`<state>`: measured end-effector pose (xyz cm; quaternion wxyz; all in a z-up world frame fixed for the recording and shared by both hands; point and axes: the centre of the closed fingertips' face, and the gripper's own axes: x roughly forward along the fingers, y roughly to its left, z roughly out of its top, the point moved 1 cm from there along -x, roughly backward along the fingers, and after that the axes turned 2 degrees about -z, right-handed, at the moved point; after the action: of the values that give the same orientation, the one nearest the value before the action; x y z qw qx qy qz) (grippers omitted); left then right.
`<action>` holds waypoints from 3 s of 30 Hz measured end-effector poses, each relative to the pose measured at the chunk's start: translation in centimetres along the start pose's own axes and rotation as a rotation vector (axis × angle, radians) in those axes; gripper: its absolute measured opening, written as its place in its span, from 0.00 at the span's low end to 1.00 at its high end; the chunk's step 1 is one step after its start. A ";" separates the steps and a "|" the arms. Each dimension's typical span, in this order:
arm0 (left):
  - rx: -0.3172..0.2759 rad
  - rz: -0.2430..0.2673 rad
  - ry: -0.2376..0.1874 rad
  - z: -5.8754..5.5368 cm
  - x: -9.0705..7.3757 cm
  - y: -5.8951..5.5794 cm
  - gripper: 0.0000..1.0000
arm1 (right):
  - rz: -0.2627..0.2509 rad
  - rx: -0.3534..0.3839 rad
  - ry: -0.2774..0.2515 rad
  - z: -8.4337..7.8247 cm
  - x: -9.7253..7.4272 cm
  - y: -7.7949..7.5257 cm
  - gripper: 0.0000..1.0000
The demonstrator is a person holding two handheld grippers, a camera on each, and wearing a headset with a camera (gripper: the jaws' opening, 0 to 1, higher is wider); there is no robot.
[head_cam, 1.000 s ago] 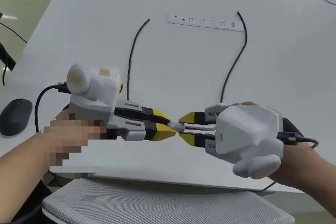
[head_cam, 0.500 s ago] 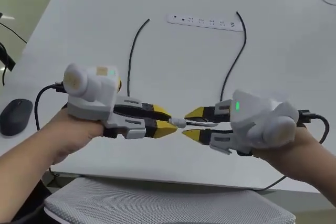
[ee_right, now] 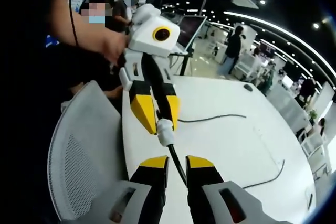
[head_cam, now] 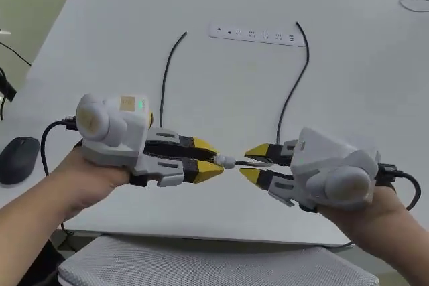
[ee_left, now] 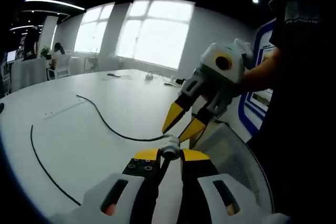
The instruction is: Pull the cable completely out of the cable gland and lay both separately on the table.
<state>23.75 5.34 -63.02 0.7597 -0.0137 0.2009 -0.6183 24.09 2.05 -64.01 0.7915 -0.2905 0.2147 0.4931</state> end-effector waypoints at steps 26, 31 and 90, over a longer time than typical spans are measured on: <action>0.038 0.036 0.011 0.4 0.6 1.0 0.15 | -0.132 0.003 0.012 0.0 0.4 -0.6 0.00; 0.037 0.037 0.012 0.4 0.7 0.8 0.15 | -0.133 0.021 0.012 -0.3 0.3 -0.7 0.00; -0.032 0.067 -0.030 1.0 0.3 1.1 0.15 | -0.244 0.474 0.125 -8.4 -1.0 -3.4 0.02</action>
<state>25.11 5.12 -62.45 0.7828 -0.0284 0.1998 -0.5887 26.34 -5.43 -68.80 0.8761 -0.1509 0.3360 0.3112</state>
